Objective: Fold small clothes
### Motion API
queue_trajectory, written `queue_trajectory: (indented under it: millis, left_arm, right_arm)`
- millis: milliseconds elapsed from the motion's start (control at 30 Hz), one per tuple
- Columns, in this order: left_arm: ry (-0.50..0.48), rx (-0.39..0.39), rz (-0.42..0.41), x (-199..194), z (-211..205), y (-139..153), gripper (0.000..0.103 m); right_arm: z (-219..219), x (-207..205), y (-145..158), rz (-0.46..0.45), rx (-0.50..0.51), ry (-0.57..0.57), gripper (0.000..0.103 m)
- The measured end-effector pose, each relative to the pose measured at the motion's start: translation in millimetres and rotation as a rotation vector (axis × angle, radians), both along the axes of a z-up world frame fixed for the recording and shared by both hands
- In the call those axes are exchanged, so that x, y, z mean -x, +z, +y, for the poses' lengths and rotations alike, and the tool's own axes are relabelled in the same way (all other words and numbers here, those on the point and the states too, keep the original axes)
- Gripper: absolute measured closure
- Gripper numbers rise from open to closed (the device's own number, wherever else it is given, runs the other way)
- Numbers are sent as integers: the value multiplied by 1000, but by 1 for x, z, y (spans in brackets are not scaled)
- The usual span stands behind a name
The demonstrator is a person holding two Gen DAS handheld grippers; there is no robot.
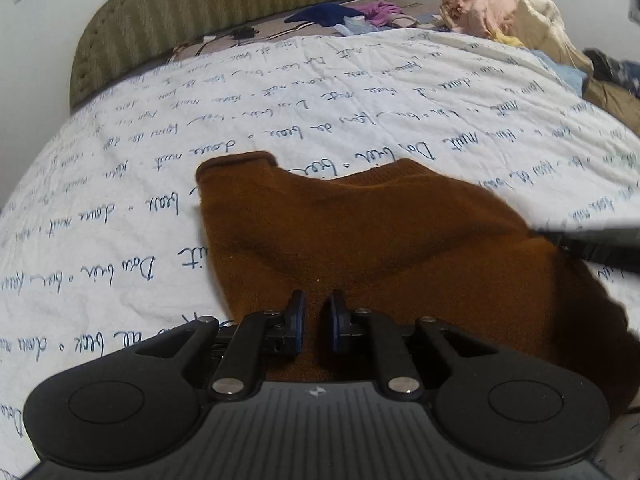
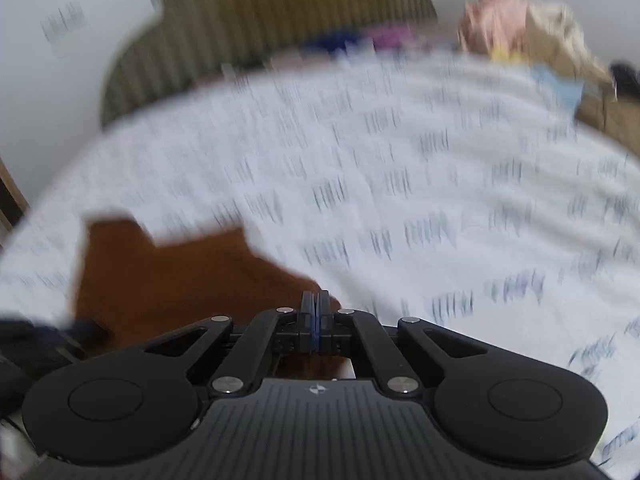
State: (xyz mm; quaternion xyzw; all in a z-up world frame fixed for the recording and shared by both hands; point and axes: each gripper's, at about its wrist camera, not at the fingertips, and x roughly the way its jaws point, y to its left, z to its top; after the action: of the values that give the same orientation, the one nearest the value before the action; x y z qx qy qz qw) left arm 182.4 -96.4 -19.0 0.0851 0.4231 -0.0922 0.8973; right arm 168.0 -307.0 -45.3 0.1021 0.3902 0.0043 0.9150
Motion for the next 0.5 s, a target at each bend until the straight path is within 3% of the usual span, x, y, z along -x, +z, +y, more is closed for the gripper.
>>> queue_trajectory:
  millis: [67,167,267,300,333,367,400,500]
  left_arm:
    - [9,37,15,-4,10,4,91]
    - [63,36,24,-12,28,12,91]
    - [82,-24,-48,-8,39,23,88]
    - [114,-62,-61,-11,43,23,78]
    - [138,-66,-54,-16,48,22,61]
    - [149,-38,-28,-24,54,19,53]
    - [143,2,4,-32,59,15,49]
    - [130,57,52,-47,58,5,49]
  right_arm:
    - [-4,0,-8,-2,19,15,101]
    - [-20,1,14,-35,-65,29,97]
    - [-19,-1,44,-136,-53,57,73]
    - [-16,-8,49,-133,-57,92,70]
    - [-10,-19,50,-110,-67,140,69]
    - [-4,-32,49,-76,-83,193,66]
    - [2,-46,45,-44,-103,236,64]
    - [20,-85,26,78,-126,317,58]
